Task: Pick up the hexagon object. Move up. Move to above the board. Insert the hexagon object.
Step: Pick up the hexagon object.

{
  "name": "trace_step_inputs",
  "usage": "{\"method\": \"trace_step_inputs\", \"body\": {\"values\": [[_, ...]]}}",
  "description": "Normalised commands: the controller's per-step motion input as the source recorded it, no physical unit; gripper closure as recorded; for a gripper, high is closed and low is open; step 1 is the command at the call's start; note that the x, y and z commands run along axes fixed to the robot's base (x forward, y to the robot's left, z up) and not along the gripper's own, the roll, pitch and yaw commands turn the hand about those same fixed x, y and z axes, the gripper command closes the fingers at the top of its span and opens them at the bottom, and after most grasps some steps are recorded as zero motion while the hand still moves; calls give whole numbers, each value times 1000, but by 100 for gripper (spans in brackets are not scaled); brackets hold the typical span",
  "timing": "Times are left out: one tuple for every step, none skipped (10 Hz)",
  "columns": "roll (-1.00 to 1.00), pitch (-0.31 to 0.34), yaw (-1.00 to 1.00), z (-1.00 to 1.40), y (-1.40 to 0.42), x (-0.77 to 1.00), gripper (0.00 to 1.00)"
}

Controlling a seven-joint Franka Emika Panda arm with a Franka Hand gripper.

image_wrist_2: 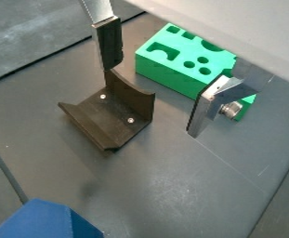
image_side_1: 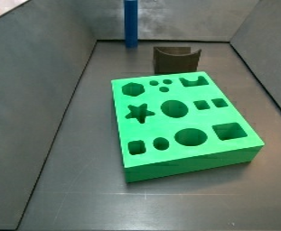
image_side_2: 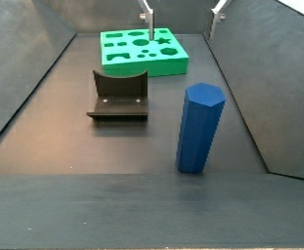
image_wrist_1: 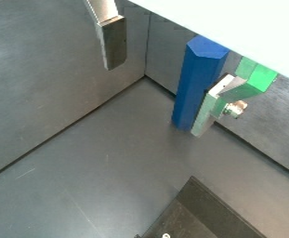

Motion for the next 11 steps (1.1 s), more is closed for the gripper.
{"method": "trace_step_inputs", "body": {"values": [[39,0,0,-23,-40,0,0],[-63,-26,300,0,554,0,0],[-136,-46,311,0,697,-91,0],[-210,-96,254,0,774,-94,0],[-259,-124,214,0,746,0,0],[-297,-163,214,0,723,-29,0],[-300,-173,209,0,720,-23,0],[-303,-171,157,0,737,-6,0],[-297,-164,109,0,700,0,0],[-281,-191,51,0,646,0,0],[-213,-161,0,-117,549,166,0]]}}
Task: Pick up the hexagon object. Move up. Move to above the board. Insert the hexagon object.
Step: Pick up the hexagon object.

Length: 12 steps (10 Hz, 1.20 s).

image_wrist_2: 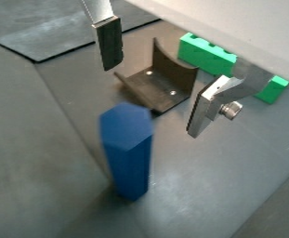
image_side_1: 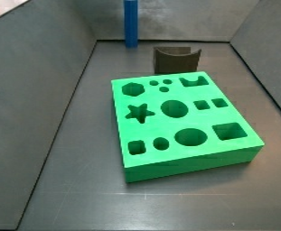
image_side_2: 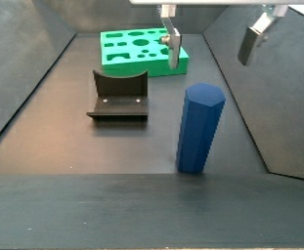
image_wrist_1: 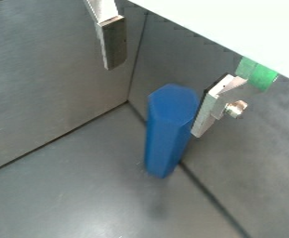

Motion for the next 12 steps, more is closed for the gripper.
{"method": "trace_step_inputs", "body": {"values": [[-154,-153,0,-229,426,189,0],[-123,-124,0,-297,363,311,0],[-80,-119,0,-351,291,317,0],[-30,-176,0,-617,186,217,0],[80,-187,0,-803,0,120,0],[101,-157,0,-851,0,83,0],[126,-160,0,-849,-26,0,0],[96,-169,0,-551,0,0,0],[0,-27,0,0,0,-6,0],[0,0,0,0,0,0,0],[0,0,0,0,0,0,100],[0,0,0,0,0,0,100]]}}
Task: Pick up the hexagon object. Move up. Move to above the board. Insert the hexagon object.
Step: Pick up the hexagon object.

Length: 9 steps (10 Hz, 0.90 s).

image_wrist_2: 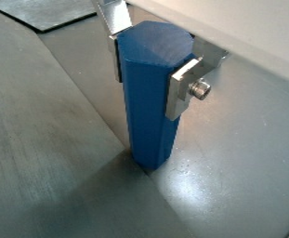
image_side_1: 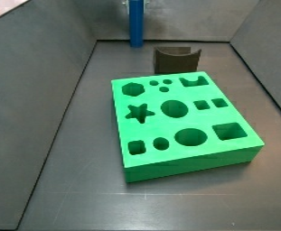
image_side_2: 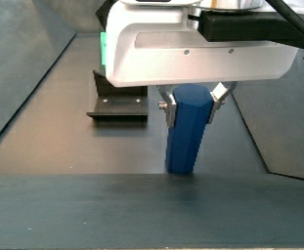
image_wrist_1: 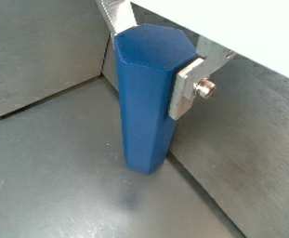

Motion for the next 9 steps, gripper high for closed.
{"method": "trace_step_inputs", "body": {"values": [[0,0,0,0,0,0,100],[0,0,0,0,0,0,100],[0,0,0,0,0,0,100],[0,0,0,0,0,0,100],[0,0,0,0,0,0,100],[0,0,0,0,0,0,100],[0,0,0,0,0,0,100],[0,0,0,0,0,0,100],[0,0,0,0,0,0,100]]}}
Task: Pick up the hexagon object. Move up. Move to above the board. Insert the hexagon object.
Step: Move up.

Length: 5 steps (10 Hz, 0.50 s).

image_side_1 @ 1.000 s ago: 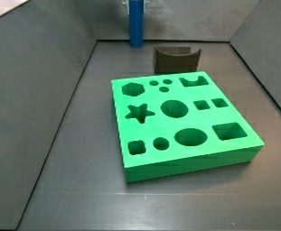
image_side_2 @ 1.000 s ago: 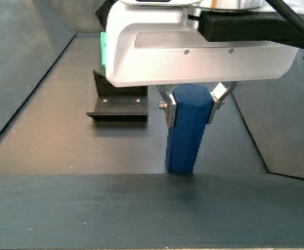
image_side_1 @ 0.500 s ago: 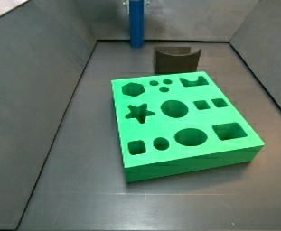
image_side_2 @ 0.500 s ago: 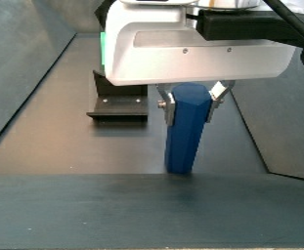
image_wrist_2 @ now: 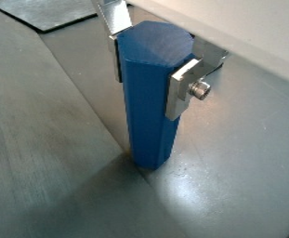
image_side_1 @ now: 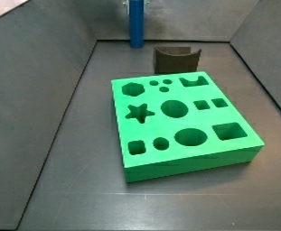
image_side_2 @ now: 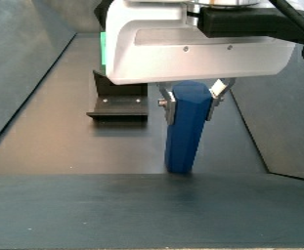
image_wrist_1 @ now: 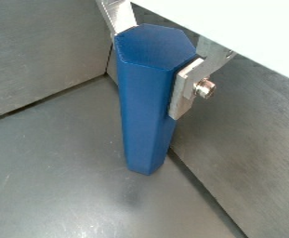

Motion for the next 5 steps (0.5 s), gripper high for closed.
{"method": "trace_step_inputs", "body": {"values": [[0,0,0,833,0,0,100],[-3,6,-6,838,5,-31,100],[-1,31,-10,708,-10,-75,100],[16,39,-15,567,-8,-65,100],[32,46,-15,407,-6,-48,100]]}}
